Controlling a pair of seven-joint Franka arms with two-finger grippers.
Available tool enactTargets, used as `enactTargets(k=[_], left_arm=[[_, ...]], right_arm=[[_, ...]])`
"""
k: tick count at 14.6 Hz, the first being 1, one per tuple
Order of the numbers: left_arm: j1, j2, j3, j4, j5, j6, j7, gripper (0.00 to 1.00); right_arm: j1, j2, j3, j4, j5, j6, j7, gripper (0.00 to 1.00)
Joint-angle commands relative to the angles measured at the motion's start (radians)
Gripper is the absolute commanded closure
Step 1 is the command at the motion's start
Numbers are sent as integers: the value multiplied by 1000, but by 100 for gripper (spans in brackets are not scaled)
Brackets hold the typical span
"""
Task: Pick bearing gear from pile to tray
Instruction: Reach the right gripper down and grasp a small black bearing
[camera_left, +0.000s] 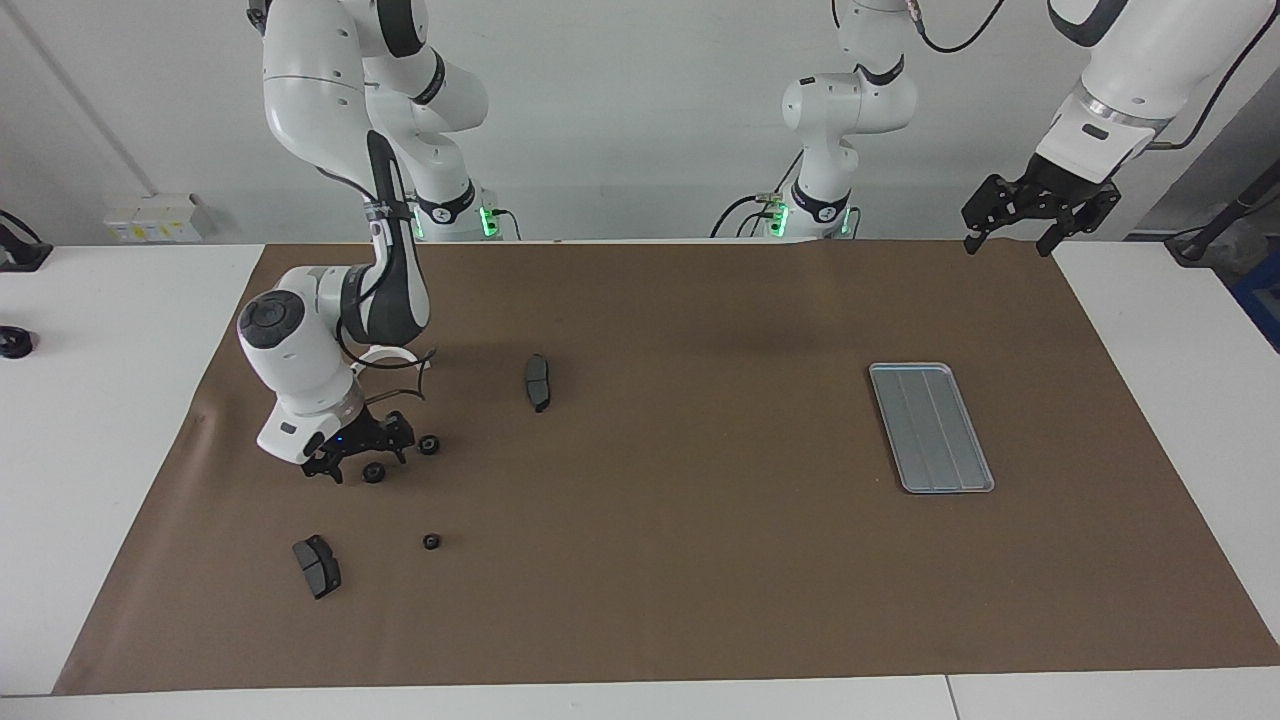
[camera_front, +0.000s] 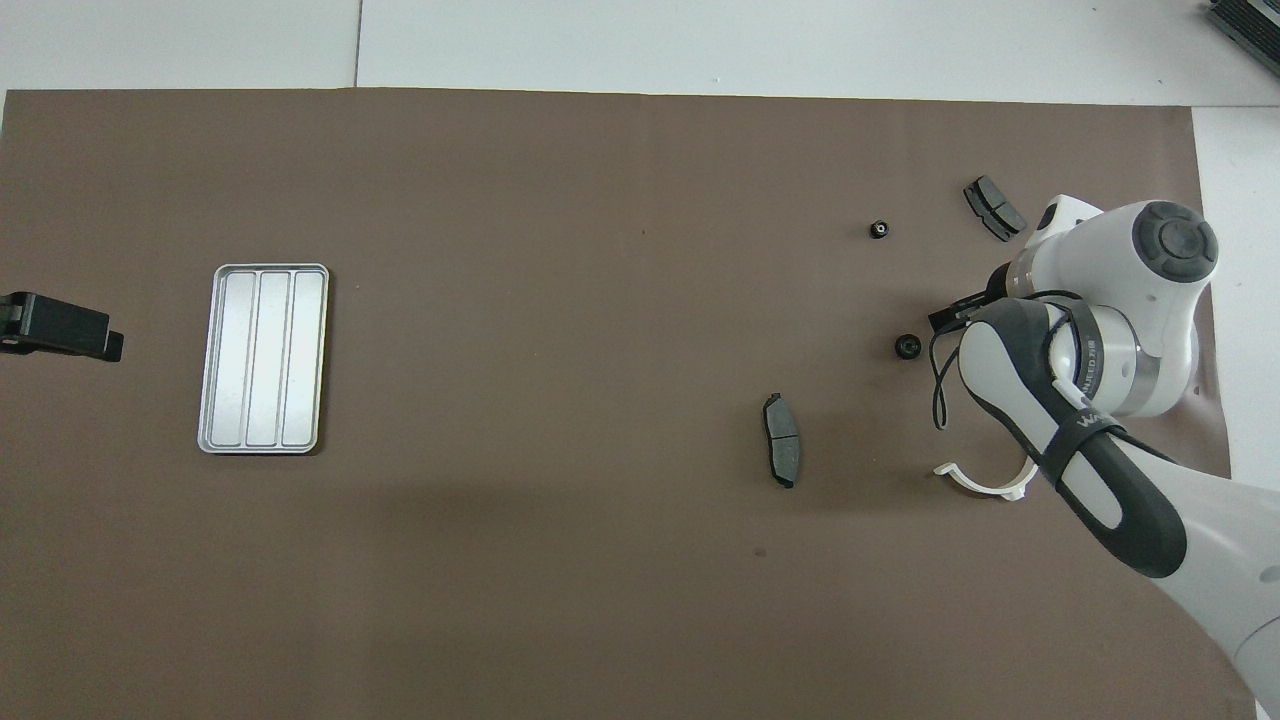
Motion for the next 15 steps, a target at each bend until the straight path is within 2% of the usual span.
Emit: enactTargets(k=[1,6,7,8,9,12,15], left_arm=[[6,-25,-2,-25,-11,-3,-10,0],[6,-25,-2,-25,-11,-3,-10,0],[6,-25,-2,-26,-11,-4,-10,0],[6,-25,-2,-25,-11,-4,-10,0],[6,-25,-2,-25,-11,-3,-10,0],[6,-25,-2,-25,-11,-3,-10,0],[6,-25,-2,-25,-11,-3,-10,0]], right_arm=[[-5,-3,4,-17,24,26,-30,41],[-12,-3,4,-54,24,88,-36,43],[-12,-3,4,-54,24,86,-36,60],[-12,-3,4,-53,24,83,-33,87],[-12,-3,4,-50,24,81,-26,100],[-9,-9,5,-22,24,49,-4,100],[10,-62,17,73,24,-117,139,100]])
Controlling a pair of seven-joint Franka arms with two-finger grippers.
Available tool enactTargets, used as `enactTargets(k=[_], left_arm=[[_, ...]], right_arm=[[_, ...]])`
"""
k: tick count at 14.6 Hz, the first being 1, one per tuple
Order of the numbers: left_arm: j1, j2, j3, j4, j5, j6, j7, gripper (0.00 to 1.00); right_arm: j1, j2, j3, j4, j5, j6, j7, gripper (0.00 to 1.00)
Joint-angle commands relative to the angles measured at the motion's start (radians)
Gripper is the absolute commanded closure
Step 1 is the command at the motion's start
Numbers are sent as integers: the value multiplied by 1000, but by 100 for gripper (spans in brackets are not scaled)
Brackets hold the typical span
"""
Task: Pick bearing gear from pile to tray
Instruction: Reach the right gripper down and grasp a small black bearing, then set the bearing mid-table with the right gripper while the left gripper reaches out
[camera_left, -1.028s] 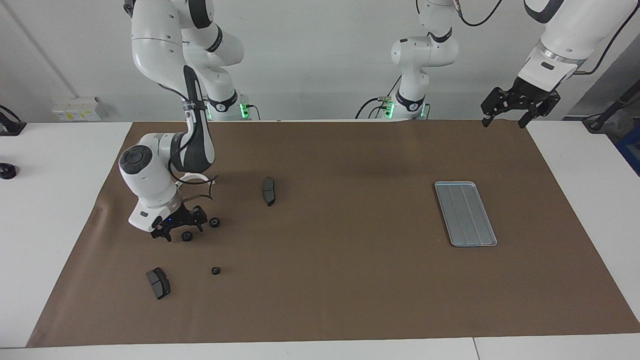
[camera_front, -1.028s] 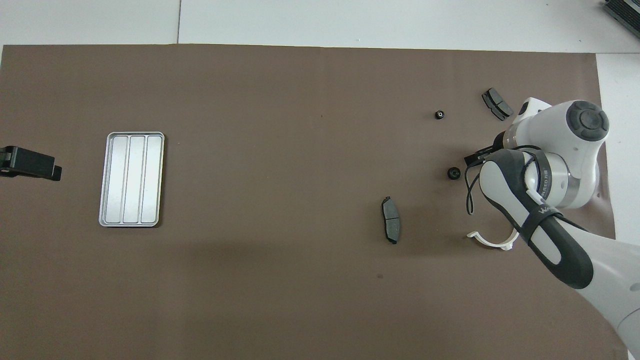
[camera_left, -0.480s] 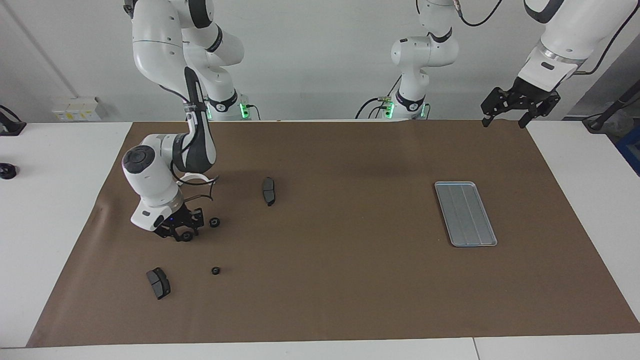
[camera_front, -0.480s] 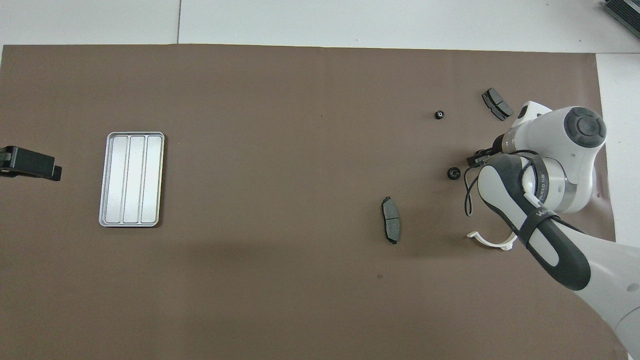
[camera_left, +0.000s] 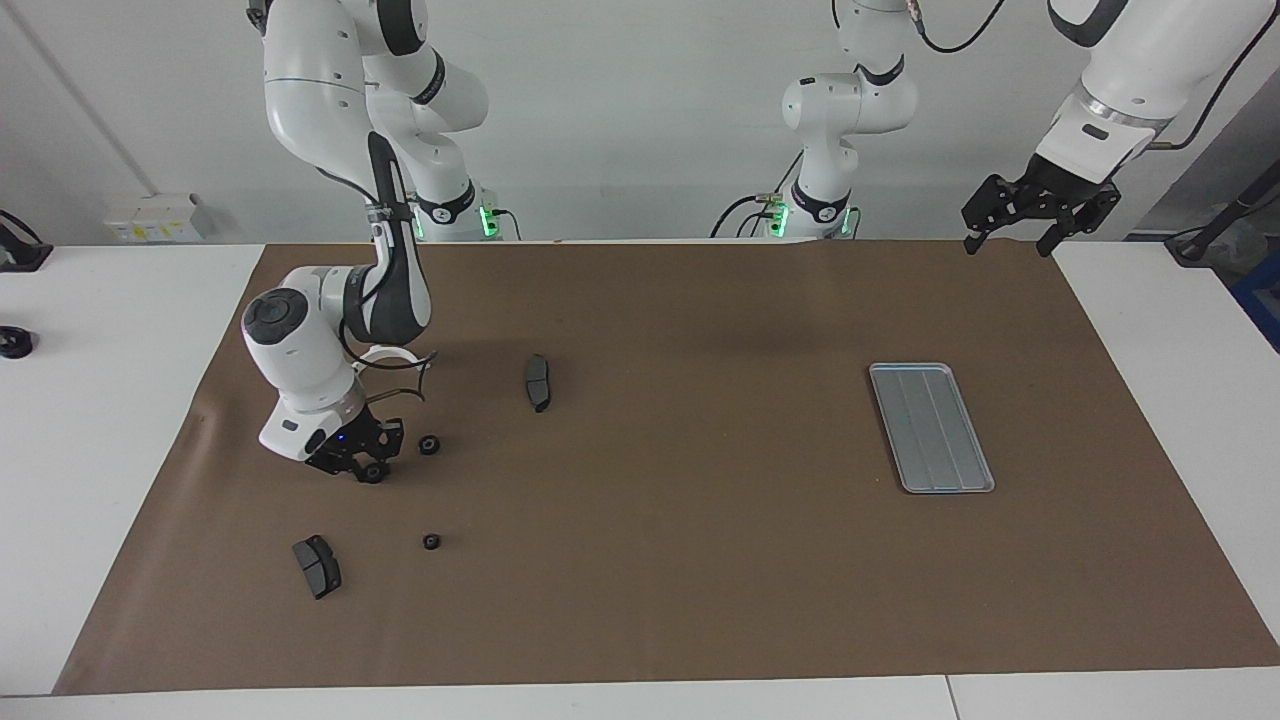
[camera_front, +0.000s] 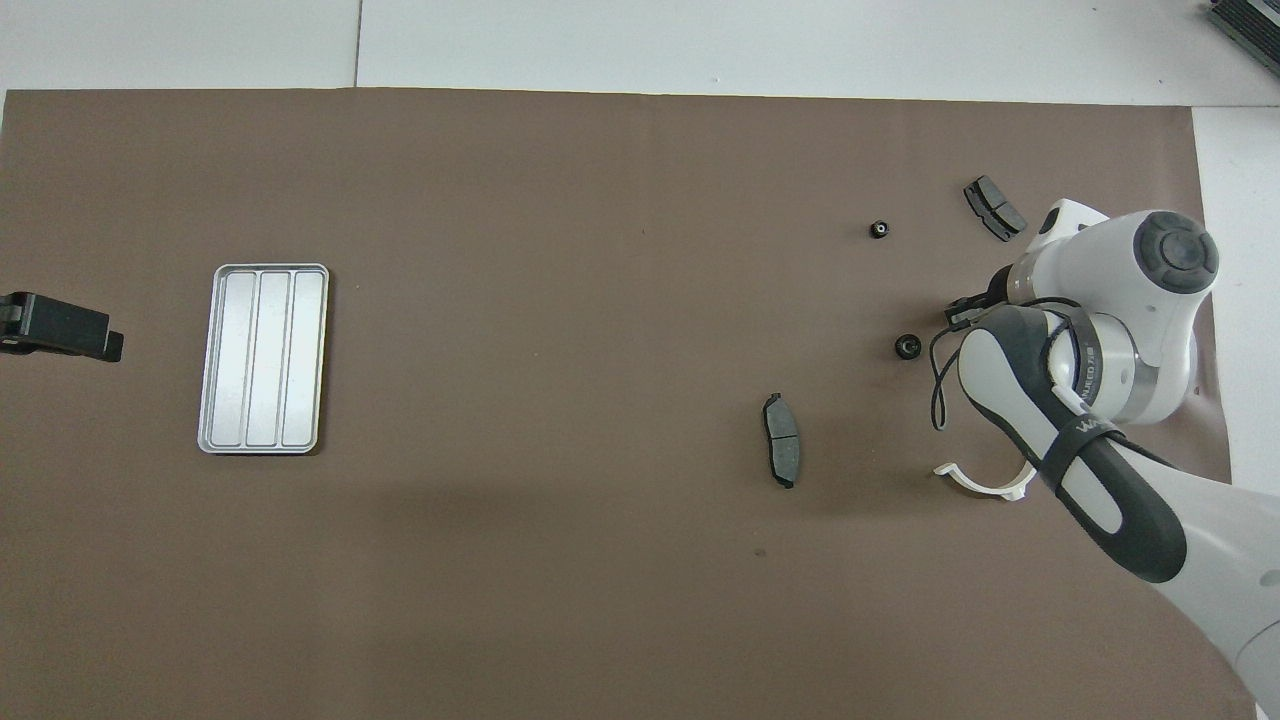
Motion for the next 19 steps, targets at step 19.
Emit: enactTargets(k=[19], left_arm=[[6,-25,-2,-26,-11,6,-17,0]], right_arm=[[583,217,25,386,-43,-67,1051,100]])
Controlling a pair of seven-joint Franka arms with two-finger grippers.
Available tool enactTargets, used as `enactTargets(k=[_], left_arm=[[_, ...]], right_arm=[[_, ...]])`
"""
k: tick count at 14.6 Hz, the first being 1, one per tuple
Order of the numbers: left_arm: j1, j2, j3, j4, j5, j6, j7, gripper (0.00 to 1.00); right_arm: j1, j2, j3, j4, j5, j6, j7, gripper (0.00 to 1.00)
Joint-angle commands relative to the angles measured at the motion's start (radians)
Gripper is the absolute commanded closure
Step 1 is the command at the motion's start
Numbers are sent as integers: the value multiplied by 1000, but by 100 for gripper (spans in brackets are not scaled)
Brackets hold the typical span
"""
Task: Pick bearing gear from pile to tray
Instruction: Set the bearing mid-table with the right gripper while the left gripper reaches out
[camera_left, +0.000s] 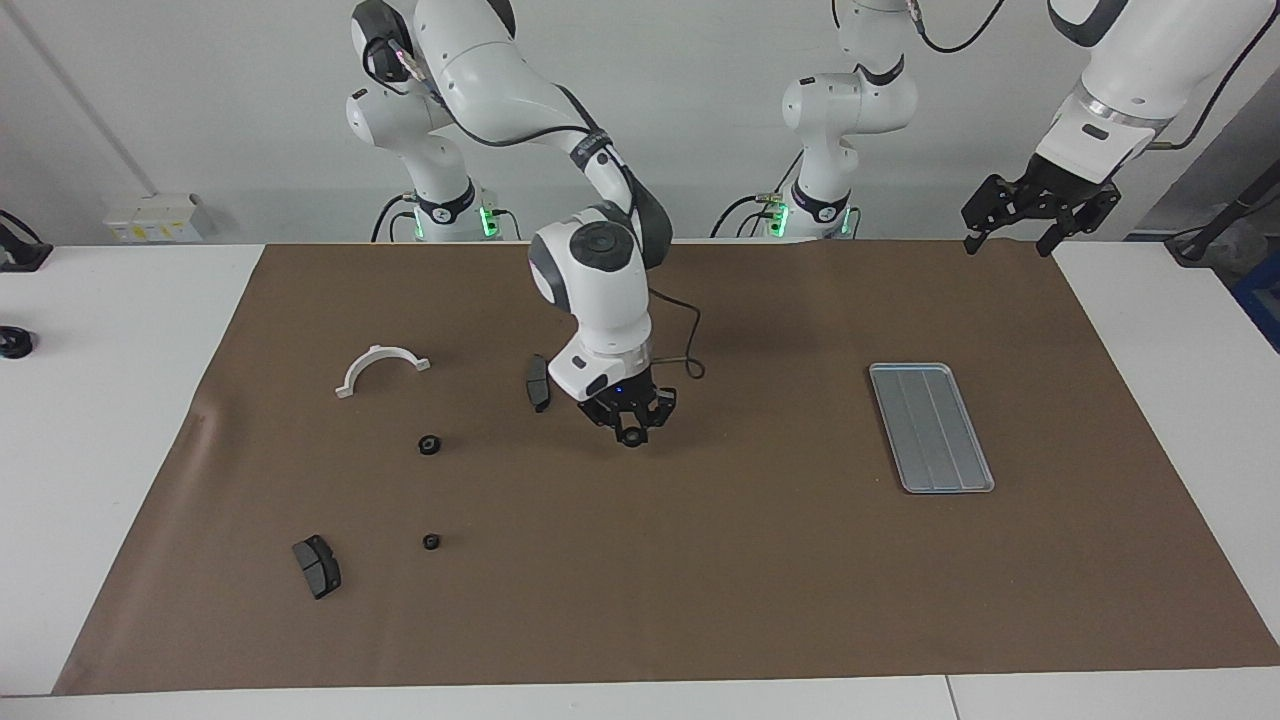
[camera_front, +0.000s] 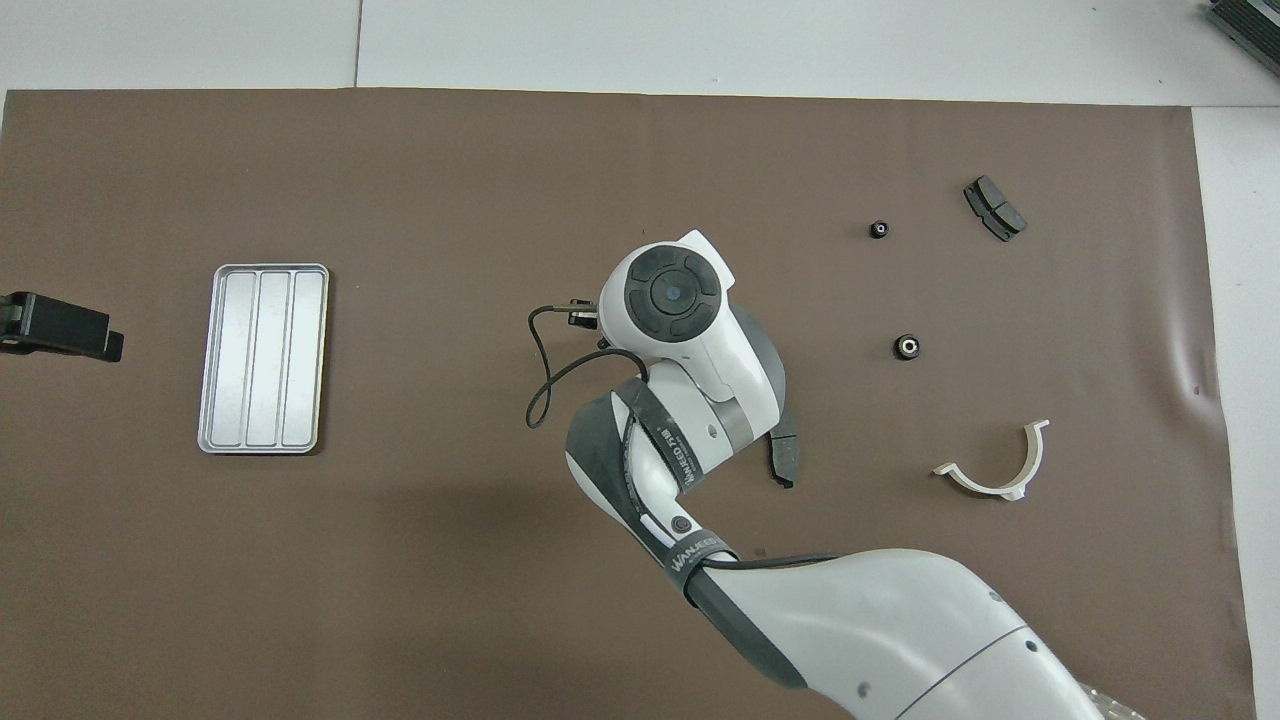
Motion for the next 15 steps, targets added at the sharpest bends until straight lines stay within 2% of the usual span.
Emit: enactTargets(k=[1,2,5,8,9,10,11,13,15], left_arm=[[6,-24,0,-22,-10,8,-14,0],[8,-24,0,-25,-5,7,-11,0],[8,-22,0,-23,-4,23,-14,0],[-9,-28,-9,-63,-4,112,-16,0],[-20,-27,-13,-68,-4,123,-16,0],[-41,-19,-13,-68,-2,137,-17,0],[-54,-10,-13,-68,-2,154,-17,0],[-104,10,-13,-88,-1,201,-20,0],[-149,36,-11,-103,-1,257,-22,0]], right_arm=[[-14,7,-6,3,-47,-3,11,100],[-14,6,-8,-13,-49,12,11,90],[-10,-1,-6,-40,-49,20,12,75],[-7,-5,-8,-53,-49,20,18,71],[-7,-5,-6,-56,-49,20,18,59],[-8,-5,-6,-56,-49,23,18,7],[-8,-5,-8,-56,-49,29,20,0],[-10,-14,-22,-52,-50,26,12,0],[-72,-86,-39,-59,-50,-1,-17,0]])
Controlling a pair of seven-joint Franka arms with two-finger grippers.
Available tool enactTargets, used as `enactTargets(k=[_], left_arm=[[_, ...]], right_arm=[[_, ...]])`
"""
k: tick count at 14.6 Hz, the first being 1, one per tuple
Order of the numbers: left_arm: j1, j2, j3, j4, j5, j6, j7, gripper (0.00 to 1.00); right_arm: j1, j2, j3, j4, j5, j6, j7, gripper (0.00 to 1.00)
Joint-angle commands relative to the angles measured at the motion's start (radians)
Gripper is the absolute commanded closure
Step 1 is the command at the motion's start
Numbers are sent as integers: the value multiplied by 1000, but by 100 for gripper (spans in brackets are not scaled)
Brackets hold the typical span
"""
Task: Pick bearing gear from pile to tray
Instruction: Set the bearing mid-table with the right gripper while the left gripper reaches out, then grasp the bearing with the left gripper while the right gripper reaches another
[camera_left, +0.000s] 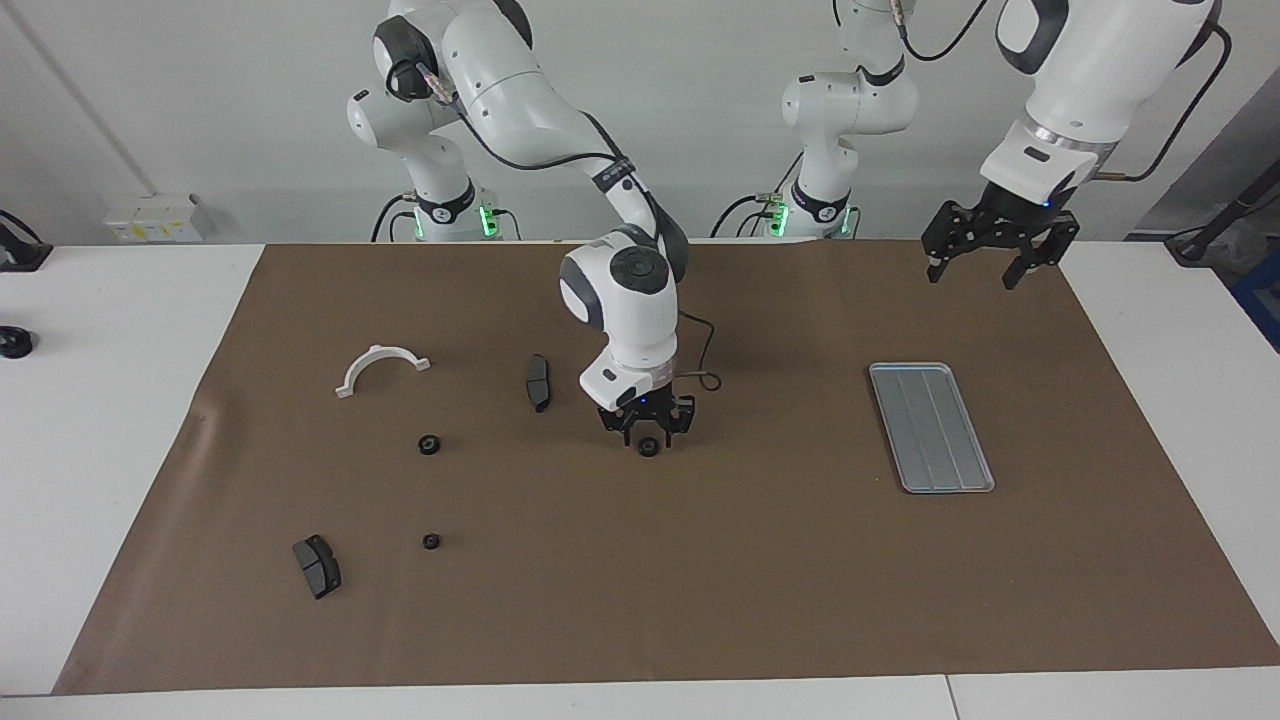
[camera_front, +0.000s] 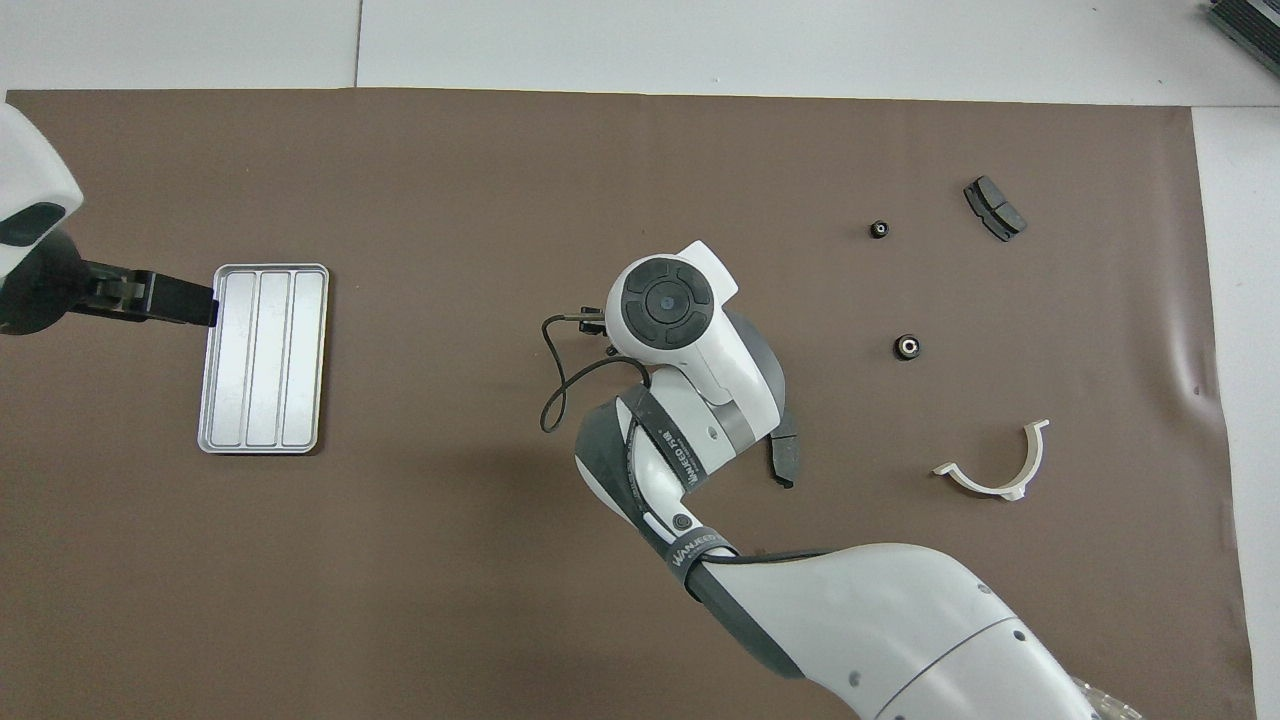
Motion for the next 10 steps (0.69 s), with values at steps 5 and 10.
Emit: enactTargets(k=[5,10], left_arm=[[-205,155,11,-25,56,179,-198,0],[-341,312,12,-11,65,325,-373,0]], right_arm=[[-272,-210,0,-63,1,-174,-439,0],[-417,-281,0,-222,45,-199,-888,0]])
